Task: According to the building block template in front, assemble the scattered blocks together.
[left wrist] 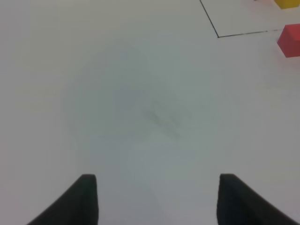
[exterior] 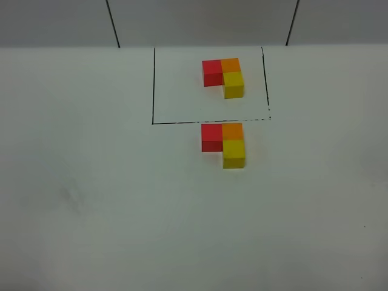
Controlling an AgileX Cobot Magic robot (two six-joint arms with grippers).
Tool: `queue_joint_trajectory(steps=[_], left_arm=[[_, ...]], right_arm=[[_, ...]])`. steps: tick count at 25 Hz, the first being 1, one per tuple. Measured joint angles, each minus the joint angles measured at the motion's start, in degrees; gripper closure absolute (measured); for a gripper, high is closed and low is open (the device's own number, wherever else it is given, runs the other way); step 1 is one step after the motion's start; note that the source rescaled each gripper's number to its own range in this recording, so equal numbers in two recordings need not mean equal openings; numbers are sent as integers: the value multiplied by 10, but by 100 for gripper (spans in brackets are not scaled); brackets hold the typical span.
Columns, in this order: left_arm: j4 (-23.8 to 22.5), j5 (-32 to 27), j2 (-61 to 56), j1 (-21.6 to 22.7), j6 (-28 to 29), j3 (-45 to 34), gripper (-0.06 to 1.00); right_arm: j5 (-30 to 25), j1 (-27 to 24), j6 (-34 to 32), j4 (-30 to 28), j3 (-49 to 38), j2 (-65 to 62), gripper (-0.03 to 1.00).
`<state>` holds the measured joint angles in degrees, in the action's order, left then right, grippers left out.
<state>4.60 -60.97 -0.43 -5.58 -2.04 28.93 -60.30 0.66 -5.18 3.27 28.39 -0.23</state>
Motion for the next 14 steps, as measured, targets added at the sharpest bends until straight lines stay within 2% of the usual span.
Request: queue_joint_trajectory(steps=[14], left_arm=[[0, 0, 0, 0, 0, 0, 72]], right_arm=[[0, 0, 0, 1, 0, 0, 3]])
